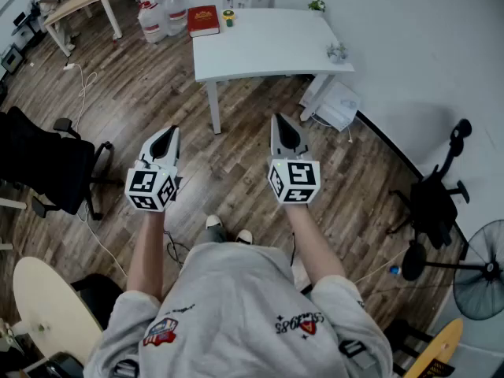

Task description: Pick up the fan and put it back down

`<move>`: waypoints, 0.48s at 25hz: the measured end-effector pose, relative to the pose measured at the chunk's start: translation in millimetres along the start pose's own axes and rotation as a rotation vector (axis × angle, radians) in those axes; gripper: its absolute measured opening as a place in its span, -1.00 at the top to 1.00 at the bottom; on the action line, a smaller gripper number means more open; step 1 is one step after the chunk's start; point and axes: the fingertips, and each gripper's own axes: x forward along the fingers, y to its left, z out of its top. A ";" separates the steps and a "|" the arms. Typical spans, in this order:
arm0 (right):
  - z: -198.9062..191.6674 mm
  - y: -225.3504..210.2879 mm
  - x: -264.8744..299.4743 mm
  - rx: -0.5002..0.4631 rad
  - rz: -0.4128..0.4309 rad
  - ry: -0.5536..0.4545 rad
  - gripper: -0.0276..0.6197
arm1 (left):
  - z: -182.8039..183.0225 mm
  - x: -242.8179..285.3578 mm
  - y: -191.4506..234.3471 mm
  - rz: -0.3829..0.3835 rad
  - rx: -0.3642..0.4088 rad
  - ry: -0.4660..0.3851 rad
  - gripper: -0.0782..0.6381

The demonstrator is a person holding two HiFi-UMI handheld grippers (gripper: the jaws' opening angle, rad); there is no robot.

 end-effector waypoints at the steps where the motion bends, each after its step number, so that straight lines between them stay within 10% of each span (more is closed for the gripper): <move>1: -1.1 -0.1 -0.1 0.001 0.003 -0.002 0.95 | 0.1 0.3 -0.9 0.000 0.000 -0.003 0.77; 12: -1.4 -20.5 -9.3 0.018 -0.012 -0.018 0.94 | 2.2 11.0 -12.4 -0.013 -0.021 -0.013 0.69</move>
